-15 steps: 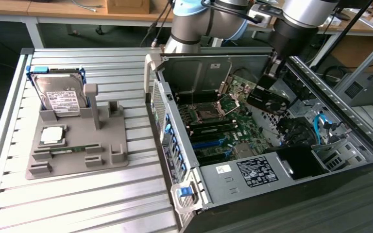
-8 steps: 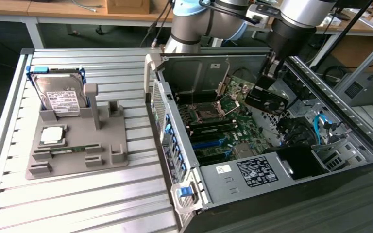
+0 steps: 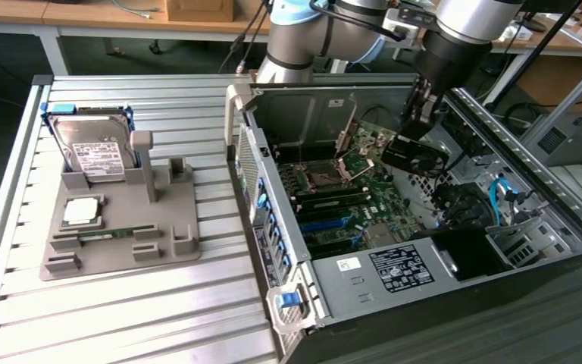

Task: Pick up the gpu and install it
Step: 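Insert the gpu into the slot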

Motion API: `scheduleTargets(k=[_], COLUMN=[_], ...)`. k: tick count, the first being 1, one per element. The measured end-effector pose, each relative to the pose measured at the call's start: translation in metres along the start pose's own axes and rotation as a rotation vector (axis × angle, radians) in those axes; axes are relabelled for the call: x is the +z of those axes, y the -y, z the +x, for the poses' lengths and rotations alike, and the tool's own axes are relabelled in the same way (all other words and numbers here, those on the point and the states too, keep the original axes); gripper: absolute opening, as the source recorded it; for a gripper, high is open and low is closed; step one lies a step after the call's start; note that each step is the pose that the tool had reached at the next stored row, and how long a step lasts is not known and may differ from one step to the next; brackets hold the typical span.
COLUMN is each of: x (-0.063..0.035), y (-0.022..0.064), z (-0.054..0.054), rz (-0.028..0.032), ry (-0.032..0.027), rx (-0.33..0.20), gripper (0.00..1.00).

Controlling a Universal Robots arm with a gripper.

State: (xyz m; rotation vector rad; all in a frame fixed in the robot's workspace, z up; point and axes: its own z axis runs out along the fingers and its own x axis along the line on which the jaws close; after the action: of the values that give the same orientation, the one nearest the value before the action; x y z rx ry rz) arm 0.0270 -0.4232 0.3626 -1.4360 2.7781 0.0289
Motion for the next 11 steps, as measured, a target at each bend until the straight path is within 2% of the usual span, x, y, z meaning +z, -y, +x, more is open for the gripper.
scheduleTargets(k=[5,7,11], x=[0.0002,0.0003,0.0004], y=[-0.0002,-0.0003,-0.0002], z=[0.0002,0.0002,0.0002], rz=[-0.0016,-0.0029,-0.0045], ry=[-0.0007,-0.0013,-0.0021], rx=[-0.075,-0.136,-0.213], gripper=[0.27,0.27,0.27])
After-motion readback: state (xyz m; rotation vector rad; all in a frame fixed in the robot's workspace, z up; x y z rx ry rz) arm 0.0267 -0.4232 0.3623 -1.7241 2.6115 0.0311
